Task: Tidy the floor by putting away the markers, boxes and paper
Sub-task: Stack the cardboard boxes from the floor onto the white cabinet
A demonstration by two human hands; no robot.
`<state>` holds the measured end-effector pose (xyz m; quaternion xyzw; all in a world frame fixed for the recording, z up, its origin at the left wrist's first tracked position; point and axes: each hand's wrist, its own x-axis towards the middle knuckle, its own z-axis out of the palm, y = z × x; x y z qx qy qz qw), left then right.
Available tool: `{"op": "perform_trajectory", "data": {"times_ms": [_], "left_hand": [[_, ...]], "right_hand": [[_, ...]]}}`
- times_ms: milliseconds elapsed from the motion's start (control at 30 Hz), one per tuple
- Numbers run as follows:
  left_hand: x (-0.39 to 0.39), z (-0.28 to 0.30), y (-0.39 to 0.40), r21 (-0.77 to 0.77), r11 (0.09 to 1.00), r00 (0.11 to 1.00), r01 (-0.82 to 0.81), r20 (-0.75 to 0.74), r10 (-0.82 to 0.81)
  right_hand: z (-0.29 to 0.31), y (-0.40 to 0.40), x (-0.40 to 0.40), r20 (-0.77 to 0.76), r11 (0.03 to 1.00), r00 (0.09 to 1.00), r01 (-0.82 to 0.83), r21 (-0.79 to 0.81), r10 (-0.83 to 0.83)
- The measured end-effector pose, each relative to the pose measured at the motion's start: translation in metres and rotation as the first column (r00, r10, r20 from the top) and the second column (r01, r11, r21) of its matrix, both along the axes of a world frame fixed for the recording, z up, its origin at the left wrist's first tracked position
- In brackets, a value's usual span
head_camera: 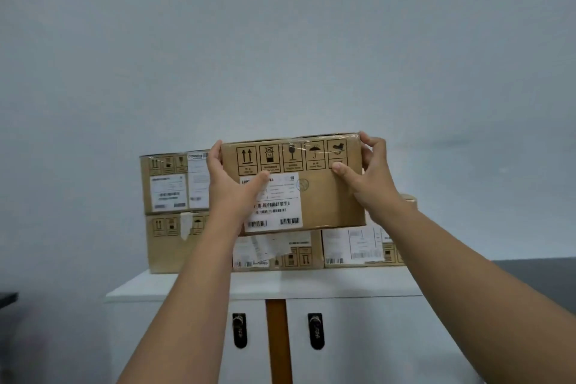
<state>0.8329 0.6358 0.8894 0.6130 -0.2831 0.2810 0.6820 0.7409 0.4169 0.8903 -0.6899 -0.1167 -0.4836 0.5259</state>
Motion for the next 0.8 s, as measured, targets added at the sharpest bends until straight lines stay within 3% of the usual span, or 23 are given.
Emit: {"op": "perform_trajectory", "data": {"times_ms": [133, 200, 333, 433, 500, 600, 700, 800], "left_hand": [[0.044, -0.005, 0.020, 0.206, 0.978, 0.998, -0.042, -0.044, 0.052], [0.062, -0.009, 0.022, 0.290, 0.947, 0.989, -0.137, -0.014, 0.148], [0.092, -0.036, 0.011, 0.409, 0.790, 0.889, -0.458, 0.202, 0.411], [0.113, -0.066, 0.002, 0.535, 0.665, 0.852, -0.521, 0.282, 0.440], [0.126, -0.081, -0.002, 0.595, 0.634, 0.866, -0.494, 0.268, 0.423], [0.143, -0.095, -0.005, 0.686, 0.577, 0.888, -0.443, 0.249, 0.386], [0.158, -0.104, -0.009, 0.793, 0.395, 0.865, -0.463, 0.308, 0.396], [0.162, -0.107, -0.014, 0.804, 0.367, 0.855, -0.468, 0.307, 0.418]], "right_hand": [[-0.004, 0.013, 0.053, -0.034, 0.997, 0.999, 0.021, 0.079, -0.019], [-0.003, 0.016, 0.074, -0.060, 0.996, 0.995, 0.077, 0.035, -0.075], [-0.009, 0.027, 0.109, -0.121, 0.972, 0.974, 0.173, -0.156, -0.192], [-0.027, 0.027, 0.129, -0.163, 0.939, 0.947, 0.231, -0.256, -0.277], [-0.041, 0.019, 0.140, -0.251, 0.871, 0.866, 0.328, -0.367, -0.432], [-0.061, 0.002, 0.155, -0.315, 0.684, 0.651, 0.444, -0.579, -0.690], [-0.075, -0.008, 0.166, -0.342, 0.625, 0.579, 0.404, -0.668, -0.740], [-0.077, -0.011, 0.171, -0.344, 0.596, 0.553, 0.376, -0.709, -0.759]]}}
